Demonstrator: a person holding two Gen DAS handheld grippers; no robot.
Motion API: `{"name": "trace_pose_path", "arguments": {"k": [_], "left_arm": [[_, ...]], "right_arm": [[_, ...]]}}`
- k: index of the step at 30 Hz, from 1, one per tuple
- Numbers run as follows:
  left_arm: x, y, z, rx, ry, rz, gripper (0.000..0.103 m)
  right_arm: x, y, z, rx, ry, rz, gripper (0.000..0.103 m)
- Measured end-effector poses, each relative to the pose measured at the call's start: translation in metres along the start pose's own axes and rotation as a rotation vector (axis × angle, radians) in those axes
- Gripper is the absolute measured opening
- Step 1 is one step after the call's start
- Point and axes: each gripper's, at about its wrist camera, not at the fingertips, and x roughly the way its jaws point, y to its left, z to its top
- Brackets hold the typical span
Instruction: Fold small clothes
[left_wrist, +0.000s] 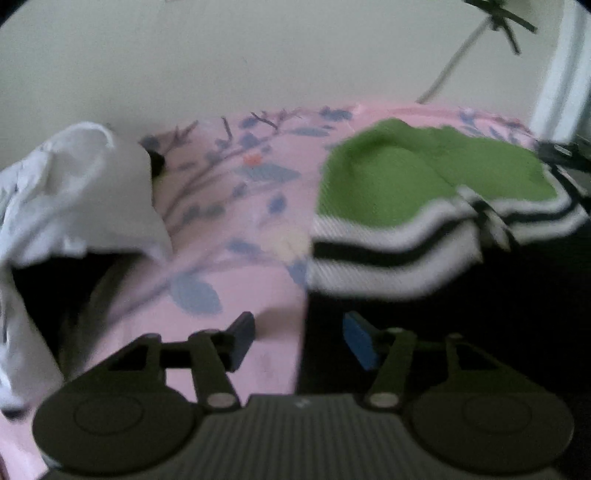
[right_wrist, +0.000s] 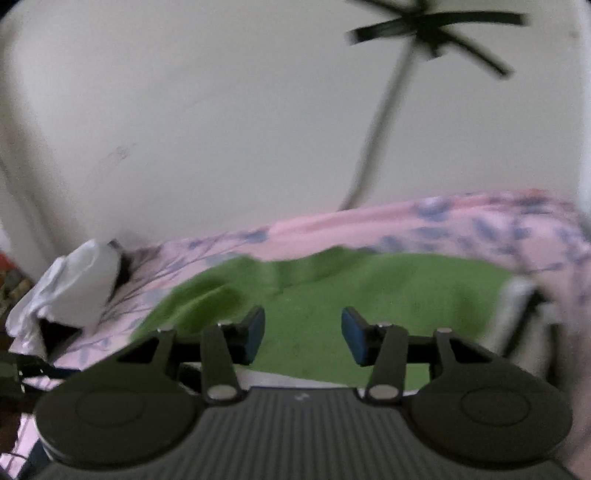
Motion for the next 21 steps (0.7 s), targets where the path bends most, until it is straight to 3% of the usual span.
{"name": "trace_pose_path", "arguments": {"k": [3,5,6,9,10,12,13,15,17,18,19,20,21], "left_arm": [[-0.01,-0.012,-0.013,0.035,-0.018,0.019,0.05],[-0.01,-0.016,-0.01,0.056,-0.026,-0.015,0.01],[-0.009,-0.018,-0.007,0.075,-0.033,0.023,0.006],[-0.003,-0.014,0.003,0.112,-0.047,0.128,0.006],[-0.001,-0.005,0.011,0.096,-0.061,0.188,0.005],[0.001,0.027,0.032,0.038,-0.122,0.383,0.005],[-0.001,0.045,0.042,-0.016,-0.145,0.431,0.006],[-0.01,0.072,0.056,-0.174,-0.125,0.355,0.007],[-0.028,0.067,0.053,-0.201,-0.175,0.33,0.011],[-0.039,0.057,0.045,-0.174,-0.208,0.324,0.017],[-0.049,0.049,0.034,-0.161,-0.23,0.297,0.035],[-0.06,0.04,0.019,-0.159,-0.256,0.253,0.045],[-0.07,0.03,0.001,-0.149,-0.279,0.195,0.046]], "right_arm": [[0.01,0.018,-0.004,-0.015,0.015,0.038,0.043],[0.004,0.02,-0.008,-0.02,0.008,0.034,0.043],[-0.003,0.017,-0.01,-0.019,-0.004,0.019,0.043],[-0.037,-0.002,-0.014,-0.018,-0.054,-0.076,0.043],[-0.05,-0.01,-0.016,-0.024,-0.073,-0.114,0.043],[-0.078,-0.028,-0.021,-0.024,-0.111,-0.202,0.044],[-0.092,-0.039,-0.023,-0.007,-0.125,-0.241,0.045],[-0.116,-0.057,-0.025,0.045,-0.145,-0.288,0.046],[-0.139,-0.072,-0.032,0.087,-0.172,-0.325,0.048],[-0.15,-0.077,-0.037,0.107,-0.187,-0.335,0.05],[-0.159,-0.082,-0.043,0.127,-0.2,-0.34,0.052],[-0.166,-0.085,-0.05,0.147,-0.209,-0.344,0.053],[-0.171,-0.089,-0.057,0.167,-0.214,-0.349,0.054]]}}
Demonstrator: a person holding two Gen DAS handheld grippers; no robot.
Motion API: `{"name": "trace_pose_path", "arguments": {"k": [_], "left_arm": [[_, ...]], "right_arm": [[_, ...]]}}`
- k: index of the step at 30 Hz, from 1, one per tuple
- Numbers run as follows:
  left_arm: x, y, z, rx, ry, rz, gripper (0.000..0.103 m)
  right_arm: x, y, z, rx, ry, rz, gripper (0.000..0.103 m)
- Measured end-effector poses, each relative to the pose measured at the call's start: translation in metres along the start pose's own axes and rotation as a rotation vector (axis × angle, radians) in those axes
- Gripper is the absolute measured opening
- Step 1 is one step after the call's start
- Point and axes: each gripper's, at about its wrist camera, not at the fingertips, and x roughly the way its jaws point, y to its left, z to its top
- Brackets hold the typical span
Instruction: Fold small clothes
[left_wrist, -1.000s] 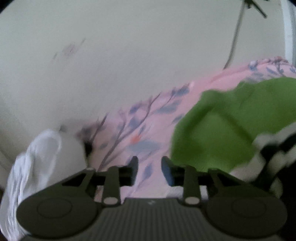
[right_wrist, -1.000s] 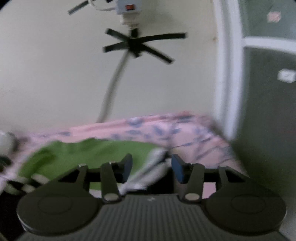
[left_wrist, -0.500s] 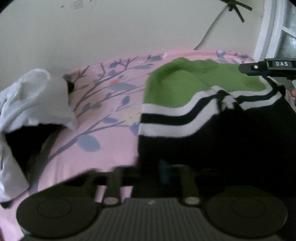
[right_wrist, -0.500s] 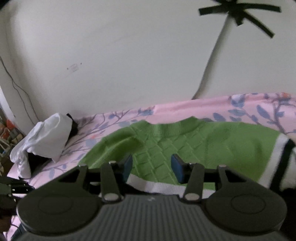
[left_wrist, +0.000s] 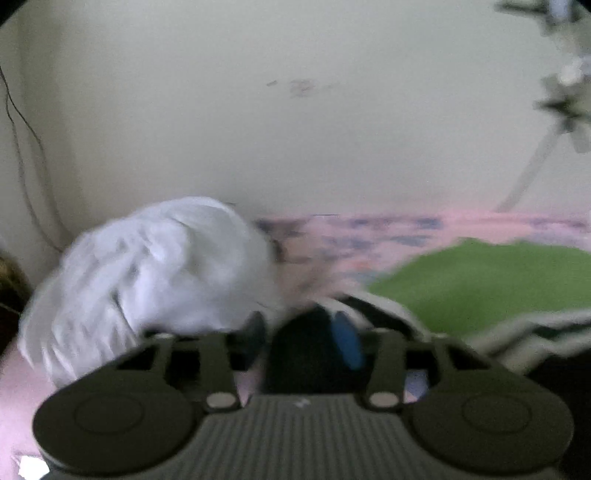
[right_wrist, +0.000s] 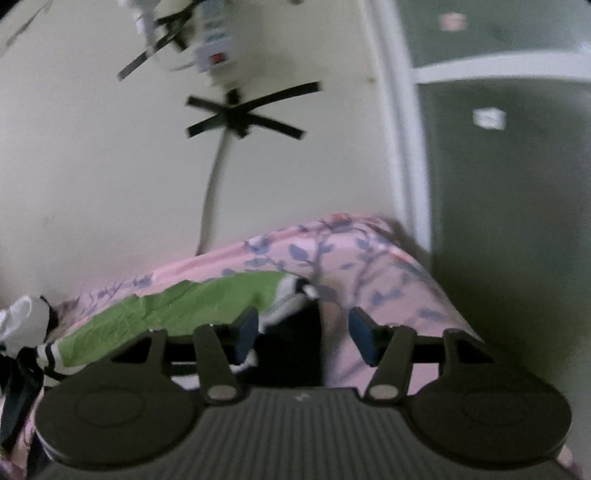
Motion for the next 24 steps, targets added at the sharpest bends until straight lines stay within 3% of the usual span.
{"name": "trace_pose_path", "arguments": {"k": [2,5,8,11,14,17,24], "left_arm": [[-0.027,-0.007,-0.031,0.03,-0.013,-0.075,0.046],[-0.063,-0.014,-0.08,0.068,-0.007,-0.117,0.05],[-0.089,-0.002,-0.108,0.027,0.009,-0.163,0.051],[-0.118,0.019,-0.131,-0.045,-0.008,-0.171,0.052],[-0.132,0.036,-0.146,-0.068,-0.025,-0.117,0.055],[-0.117,0.039,-0.145,-0.064,0.0,-0.083,0.052],[-0.069,0.02,-0.104,-0.066,-0.114,-0.001,0.053]], "right_arm": [[-0.005,-0.009,-0.013,0.025,0.019,-0.011,0.055],[0.0,-0.012,-0.033,0.031,0.081,-0.011,0.057],[0.005,-0.001,-0.05,0.003,0.123,-0.014,0.06],[0.005,0.009,-0.055,-0.006,0.079,-0.073,0.059],[0.003,0.028,-0.046,-0.048,0.01,-0.055,0.059],[0.01,0.064,-0.036,-0.094,-0.004,0.013,0.06],[0.019,0.165,-0.046,-0.099,0.041,0.261,0.061]]}}
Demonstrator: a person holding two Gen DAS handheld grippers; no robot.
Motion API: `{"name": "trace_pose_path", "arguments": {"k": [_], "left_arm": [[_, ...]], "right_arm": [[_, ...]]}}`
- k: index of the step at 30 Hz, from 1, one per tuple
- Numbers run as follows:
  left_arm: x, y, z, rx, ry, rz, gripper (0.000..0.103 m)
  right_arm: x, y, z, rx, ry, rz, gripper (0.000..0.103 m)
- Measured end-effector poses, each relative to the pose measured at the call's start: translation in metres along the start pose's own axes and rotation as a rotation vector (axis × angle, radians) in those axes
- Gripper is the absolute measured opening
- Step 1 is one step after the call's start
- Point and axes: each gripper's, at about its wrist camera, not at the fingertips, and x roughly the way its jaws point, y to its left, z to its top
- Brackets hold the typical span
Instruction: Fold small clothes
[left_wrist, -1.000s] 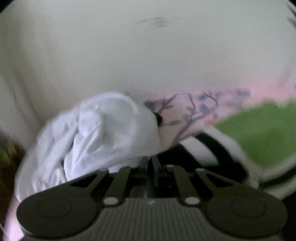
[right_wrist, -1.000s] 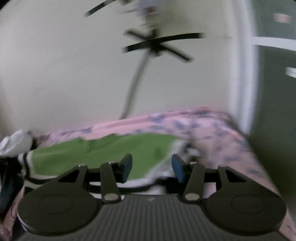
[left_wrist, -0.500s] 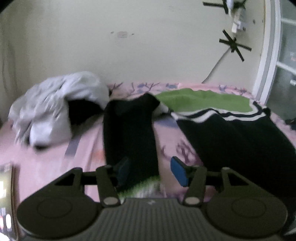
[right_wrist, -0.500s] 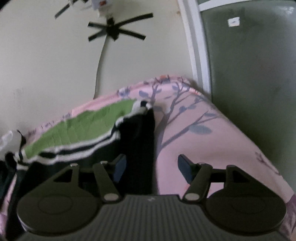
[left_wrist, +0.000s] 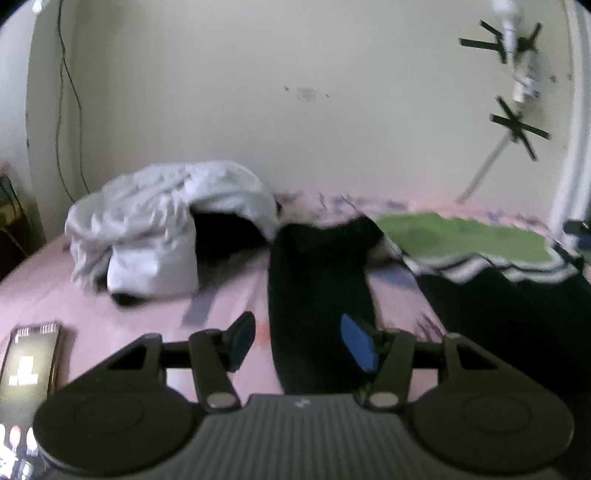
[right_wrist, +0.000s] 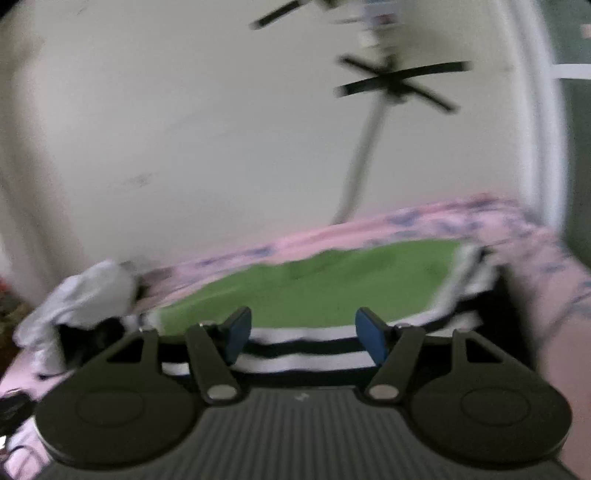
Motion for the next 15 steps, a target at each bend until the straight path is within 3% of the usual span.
{"name": "trace_pose_path", "arguments": {"k": [4,9,15], "left_arm": [[0.019,0.001,0.006,-0.009,0.021,0.031,0.053],[0.004,0.024,-0.012,-0.029,0.055,0.006,0.054],[-0.039,0.041,-0.04,-0.045,0.033,-0.033,0.06]], "right_arm": [[0.004,0.032,-0.016,-0.065,0.002,0.026,0.061],[-0.007,0.025,-0.013,-0.125,-0.019,-0.032,0.062],[-0.014,0.052,-0.008,-0.252,-0.042,0.077,0.062]]}}
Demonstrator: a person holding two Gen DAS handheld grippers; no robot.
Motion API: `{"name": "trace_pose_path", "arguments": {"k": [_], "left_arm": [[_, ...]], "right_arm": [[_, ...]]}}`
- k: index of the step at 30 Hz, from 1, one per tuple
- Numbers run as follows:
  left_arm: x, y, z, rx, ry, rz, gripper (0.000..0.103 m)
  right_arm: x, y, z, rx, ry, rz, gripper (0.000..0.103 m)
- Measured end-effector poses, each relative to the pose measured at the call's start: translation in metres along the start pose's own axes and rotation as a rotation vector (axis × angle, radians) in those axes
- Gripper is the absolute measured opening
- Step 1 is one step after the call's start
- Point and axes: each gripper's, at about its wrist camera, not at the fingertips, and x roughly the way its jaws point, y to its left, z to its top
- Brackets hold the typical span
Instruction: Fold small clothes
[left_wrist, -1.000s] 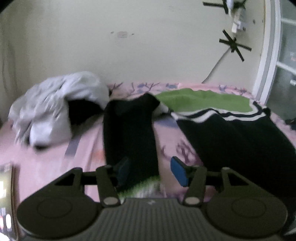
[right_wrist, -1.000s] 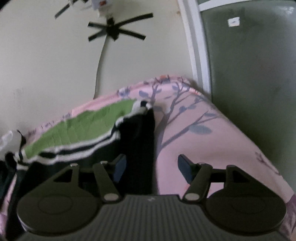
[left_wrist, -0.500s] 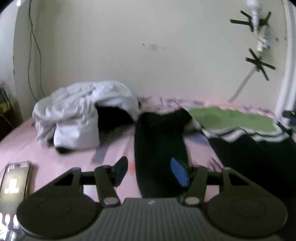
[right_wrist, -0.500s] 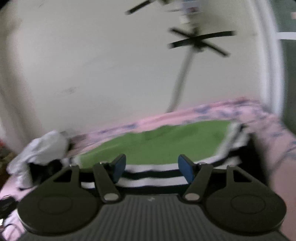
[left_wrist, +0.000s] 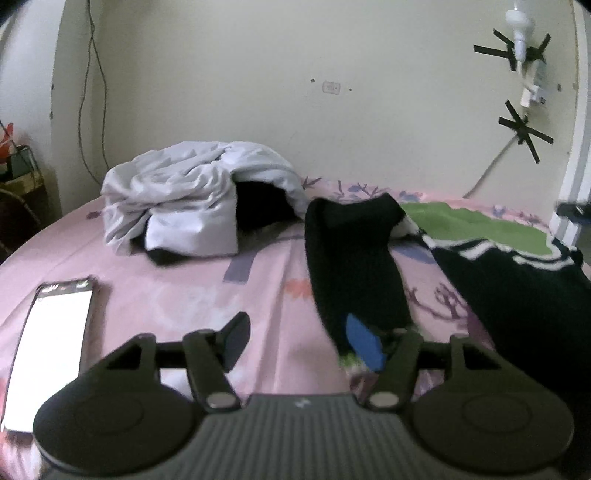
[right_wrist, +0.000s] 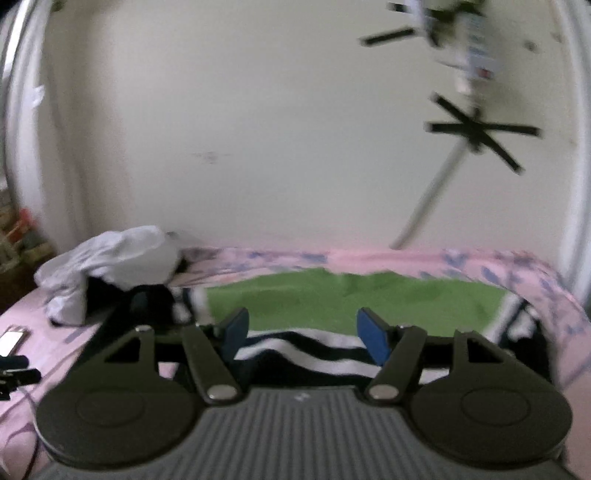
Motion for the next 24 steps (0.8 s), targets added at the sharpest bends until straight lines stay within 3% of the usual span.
{"name": "trace_pose_path", "arguments": {"k": [4,9,12,19,24], "left_arm": [[-0.013,0.001,-0.011,-0.027,0.027,-0.034,0.061],[-0.008,-0.001,-0.003,-0.06,0.05,-0.06,0.062],[0.004,-0.003,0.009,-0.08,0.063,-0.07,0.062],[0.052,-0.011,0.031,-0.189,0.161,-0.131,0.064],[0.077,-0.016,0.039,-0.247,0.198,-0.108,0.063]], "right_arm": [[0.011,0.024,-0.001,-0.04,0.003,0.063,0.062],[0.009,0.014,-0.003,-0.007,-0.003,0.021,0.062],[-0.011,-0.021,-0.002,0.036,-0.031,-0.078,0.062],[-0.071,-0.127,-0.024,0.166,-0.056,-0.404,0.062],[-0.087,-0.173,-0.064,0.27,0.016,-0.493,0.062]]}}
